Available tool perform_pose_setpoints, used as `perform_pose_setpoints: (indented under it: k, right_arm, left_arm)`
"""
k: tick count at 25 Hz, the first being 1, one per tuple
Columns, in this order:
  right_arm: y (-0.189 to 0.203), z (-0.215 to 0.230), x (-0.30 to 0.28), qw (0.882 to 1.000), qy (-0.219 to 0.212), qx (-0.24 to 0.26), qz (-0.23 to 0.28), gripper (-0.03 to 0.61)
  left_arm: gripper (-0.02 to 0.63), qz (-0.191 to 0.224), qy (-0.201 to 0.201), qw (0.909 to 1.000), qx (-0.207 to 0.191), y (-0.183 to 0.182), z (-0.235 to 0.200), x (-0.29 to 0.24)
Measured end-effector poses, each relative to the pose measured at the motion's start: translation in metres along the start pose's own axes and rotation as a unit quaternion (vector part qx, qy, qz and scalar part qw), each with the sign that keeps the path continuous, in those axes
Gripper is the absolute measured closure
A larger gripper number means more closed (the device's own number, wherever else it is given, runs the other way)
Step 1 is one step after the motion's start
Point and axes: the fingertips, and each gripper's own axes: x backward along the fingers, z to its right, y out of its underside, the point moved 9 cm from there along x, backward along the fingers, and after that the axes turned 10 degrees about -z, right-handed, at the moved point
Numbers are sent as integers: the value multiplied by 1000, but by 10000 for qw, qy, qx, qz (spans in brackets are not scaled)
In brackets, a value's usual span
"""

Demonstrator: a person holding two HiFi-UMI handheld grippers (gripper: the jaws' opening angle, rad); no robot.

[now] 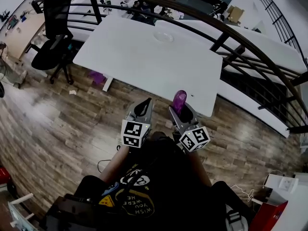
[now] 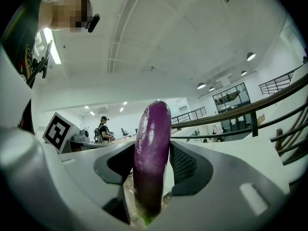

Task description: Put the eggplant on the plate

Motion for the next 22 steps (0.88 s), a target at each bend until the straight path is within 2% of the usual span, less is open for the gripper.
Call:
perform_pose_setpoints:
  k: [7,15,22]
  right_arm:
    - [-9,17,-32,9999,17,89,-142,360]
    - [-36,79,-98,9997,-123,91,-189,360]
    - [-74,161,-173,9986,-380,174,-328,361]
  left_arm:
    - [608,-145,150,9998,-42,-3,-18,-28]
    - [608,-233,8,9997,-60,-37,-54,-100]
    - [609,-461,8,9978,475,-76,-100,-206]
